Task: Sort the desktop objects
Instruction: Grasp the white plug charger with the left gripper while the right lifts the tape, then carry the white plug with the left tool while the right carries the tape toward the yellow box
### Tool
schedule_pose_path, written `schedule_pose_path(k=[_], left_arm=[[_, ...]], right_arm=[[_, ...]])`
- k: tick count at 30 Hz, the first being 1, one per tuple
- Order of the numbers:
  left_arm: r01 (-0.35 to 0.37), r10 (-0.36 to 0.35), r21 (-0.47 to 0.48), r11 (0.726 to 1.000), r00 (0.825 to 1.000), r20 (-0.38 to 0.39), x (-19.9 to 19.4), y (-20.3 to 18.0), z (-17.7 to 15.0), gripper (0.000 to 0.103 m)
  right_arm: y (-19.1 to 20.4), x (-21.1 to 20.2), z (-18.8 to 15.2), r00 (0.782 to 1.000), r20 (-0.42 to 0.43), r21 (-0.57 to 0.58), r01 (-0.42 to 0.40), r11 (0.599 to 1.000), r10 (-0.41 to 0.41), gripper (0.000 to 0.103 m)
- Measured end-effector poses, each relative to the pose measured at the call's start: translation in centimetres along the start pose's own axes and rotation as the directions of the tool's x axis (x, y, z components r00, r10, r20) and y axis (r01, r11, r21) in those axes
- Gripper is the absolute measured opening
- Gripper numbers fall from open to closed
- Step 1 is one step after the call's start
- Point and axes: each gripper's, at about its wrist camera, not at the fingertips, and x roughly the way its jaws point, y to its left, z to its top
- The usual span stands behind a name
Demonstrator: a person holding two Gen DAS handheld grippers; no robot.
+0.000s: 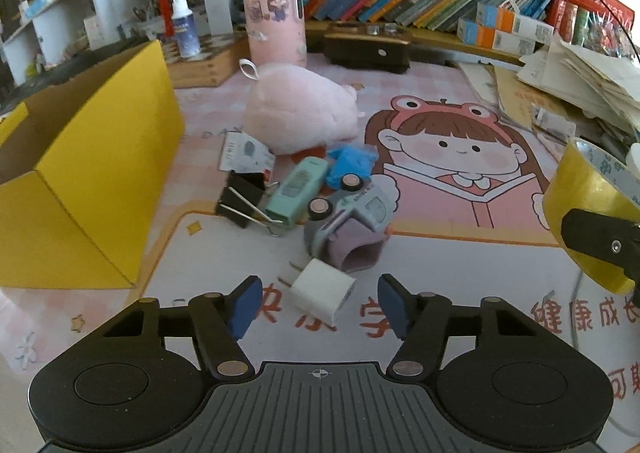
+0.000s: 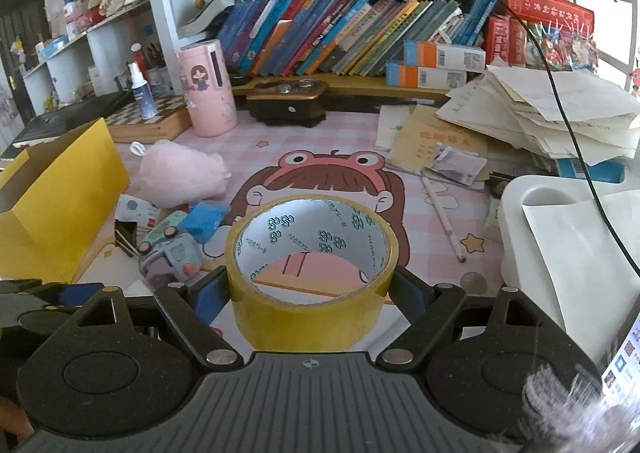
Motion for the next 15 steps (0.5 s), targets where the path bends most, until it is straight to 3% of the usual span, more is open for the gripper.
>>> schedule_pose_path(k=[9, 12, 15], left_arm=[[-0.012, 0.011, -0.022, 1.0, 0.999, -0.042, 1.5, 0.3, 0.0, 0.051], [0.013, -0.015, -0.033, 0.999, 0.999, -0.04, 1.4, 0.4, 0.0, 0.036], [0.022, -0.024, -0.053, 0.998, 0.999, -0.041, 1.1, 0.7, -0.1, 0.036]], right_arm=[[-0.2, 0.6, 0.0, 1.0, -0.008, -0.004, 0.012, 1.0, -0.012, 0.083], [0.0, 0.8, 0.0, 1.0, -0.016, -0.012, 0.004, 1.0, -0.004, 0.083], [0.3, 0.7, 0.0, 1.0, -0.017, -0.027, -0.007, 1.0, 0.007, 0.083]])
